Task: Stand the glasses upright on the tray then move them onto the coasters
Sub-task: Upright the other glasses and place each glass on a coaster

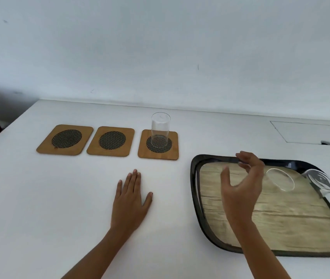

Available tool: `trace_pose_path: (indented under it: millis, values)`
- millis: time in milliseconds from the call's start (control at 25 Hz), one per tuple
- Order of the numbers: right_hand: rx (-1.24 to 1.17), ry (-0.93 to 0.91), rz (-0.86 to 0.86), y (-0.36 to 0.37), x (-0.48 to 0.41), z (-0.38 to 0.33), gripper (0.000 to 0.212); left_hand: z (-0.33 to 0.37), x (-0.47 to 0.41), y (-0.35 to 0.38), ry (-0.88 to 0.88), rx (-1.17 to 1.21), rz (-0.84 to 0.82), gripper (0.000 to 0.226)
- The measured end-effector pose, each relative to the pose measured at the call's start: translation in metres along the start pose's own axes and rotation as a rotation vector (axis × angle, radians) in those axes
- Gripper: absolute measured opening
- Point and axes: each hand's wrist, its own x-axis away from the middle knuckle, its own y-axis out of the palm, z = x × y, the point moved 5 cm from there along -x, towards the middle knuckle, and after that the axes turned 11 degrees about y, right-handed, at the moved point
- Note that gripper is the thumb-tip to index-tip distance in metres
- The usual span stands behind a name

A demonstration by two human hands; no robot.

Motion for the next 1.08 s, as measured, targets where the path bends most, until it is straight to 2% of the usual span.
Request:
trace_pose_path:
  millis: [120, 200, 360, 520, 800, 1080]
  values:
    - [0.144, 0.021, 0.224, -0.05, 0.01, 0.015, 0.047, 0.002, 0.001, -0.003, -0.001, 0.013, 0.024, 0.079]
    - [0.141, 0.104, 0.286, -0.069, 0.014, 0.029, 0.058, 0.004, 0.001, -0.003, 0.001, 0.01, 0.028, 0.08]
    - [0.156, 0.215, 0.182, -0.076, 0.012, 0.062, 0.083, 0.006, 0.002, -0.005, -0.006, -0.004, 0.026, 0.08]
    - [0.117, 0.344, 0.045, -0.071, 0.009, 0.09, 0.094, 0.008, 0.003, -0.006, -0.026, 0.023, 0.017, 0.071]
    - [0.151, 0.411, -0.03, -0.072, -0.001, 0.11, 0.09, 0.009, 0.008, -0.01, -0.068, 0.059, 0.053, 0.052]
    - [0.098, 0.381, -0.074, -0.074, 0.002, 0.097, 0.089, 0.014, 0.021, -0.015, -0.154, 0.054, 0.115, 0.049]
